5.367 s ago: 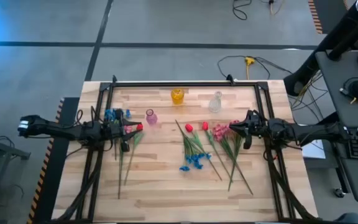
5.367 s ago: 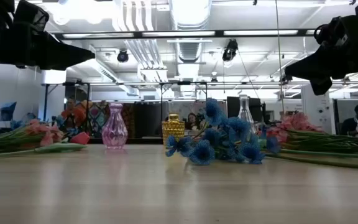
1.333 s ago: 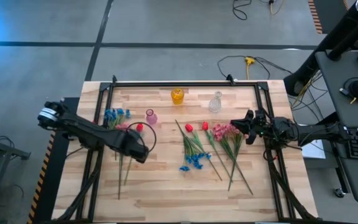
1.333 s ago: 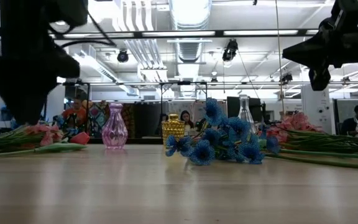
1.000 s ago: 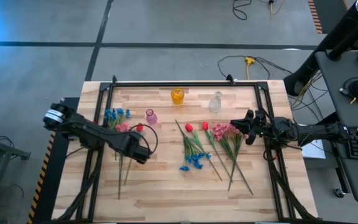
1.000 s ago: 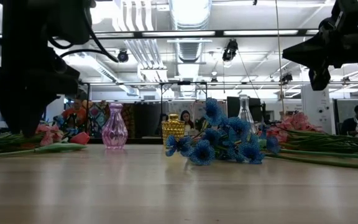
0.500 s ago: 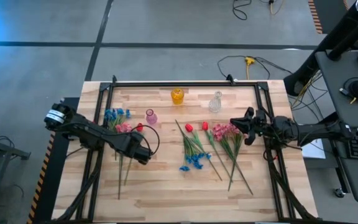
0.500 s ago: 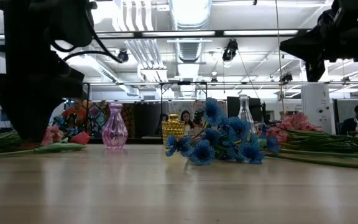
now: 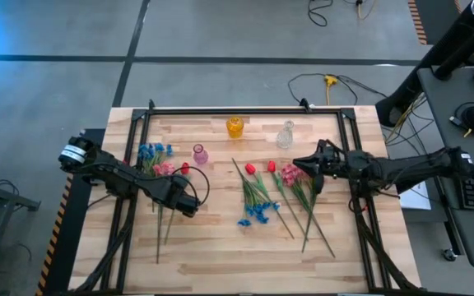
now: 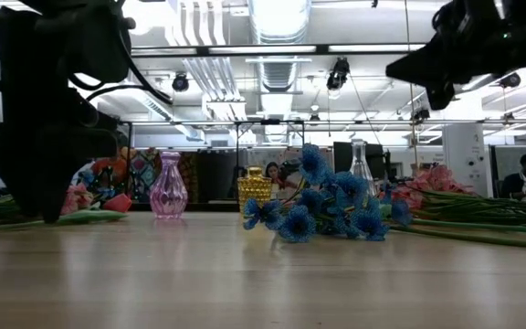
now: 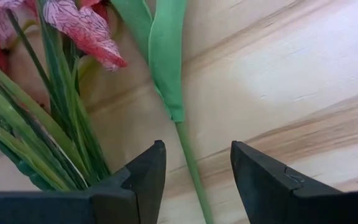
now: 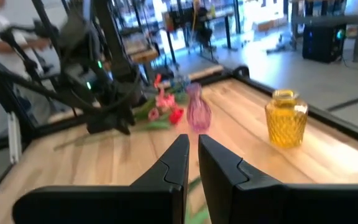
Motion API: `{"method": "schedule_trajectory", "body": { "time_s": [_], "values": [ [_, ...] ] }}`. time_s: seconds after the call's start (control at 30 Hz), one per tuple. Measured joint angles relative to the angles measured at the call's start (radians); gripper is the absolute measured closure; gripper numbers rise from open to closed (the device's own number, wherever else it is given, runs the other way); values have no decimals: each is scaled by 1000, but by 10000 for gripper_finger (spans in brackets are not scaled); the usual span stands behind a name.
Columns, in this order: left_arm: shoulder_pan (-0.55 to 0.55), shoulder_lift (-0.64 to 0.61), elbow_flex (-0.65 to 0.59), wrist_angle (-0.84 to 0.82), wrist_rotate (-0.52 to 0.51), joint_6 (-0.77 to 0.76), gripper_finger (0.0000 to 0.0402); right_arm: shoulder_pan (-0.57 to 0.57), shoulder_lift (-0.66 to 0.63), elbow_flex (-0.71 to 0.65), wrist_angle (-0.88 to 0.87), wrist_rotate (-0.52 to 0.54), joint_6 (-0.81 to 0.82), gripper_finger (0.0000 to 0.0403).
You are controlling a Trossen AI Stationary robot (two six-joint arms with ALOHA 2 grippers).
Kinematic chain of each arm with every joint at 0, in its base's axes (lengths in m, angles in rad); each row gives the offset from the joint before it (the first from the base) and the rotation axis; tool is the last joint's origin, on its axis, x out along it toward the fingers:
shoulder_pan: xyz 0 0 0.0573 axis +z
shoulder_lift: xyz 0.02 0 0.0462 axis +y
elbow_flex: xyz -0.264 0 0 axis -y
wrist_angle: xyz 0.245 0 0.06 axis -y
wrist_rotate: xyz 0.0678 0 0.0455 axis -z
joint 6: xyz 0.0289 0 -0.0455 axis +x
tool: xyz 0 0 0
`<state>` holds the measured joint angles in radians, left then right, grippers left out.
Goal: Sort flowers into vase by color
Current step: Put the left red flower into the violet vase
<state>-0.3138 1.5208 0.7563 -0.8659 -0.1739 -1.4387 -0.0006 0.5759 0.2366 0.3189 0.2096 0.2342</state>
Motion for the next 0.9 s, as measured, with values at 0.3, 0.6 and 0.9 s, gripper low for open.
{"method": "schedule_trajectory", "body": {
  "time_s": [0.3,0.6,0.9],
  "values": [
    [0,0,-34,24,-27,0,254,0,29,49,-32,0,-52,374],
    [0,-3,-57,89,-36,6,321,0,29,124,-167,-5,-52,374],
    [0,-1,-55,100,-50,8,396,0,29,137,-194,-8,-53,374]
  ]
}}
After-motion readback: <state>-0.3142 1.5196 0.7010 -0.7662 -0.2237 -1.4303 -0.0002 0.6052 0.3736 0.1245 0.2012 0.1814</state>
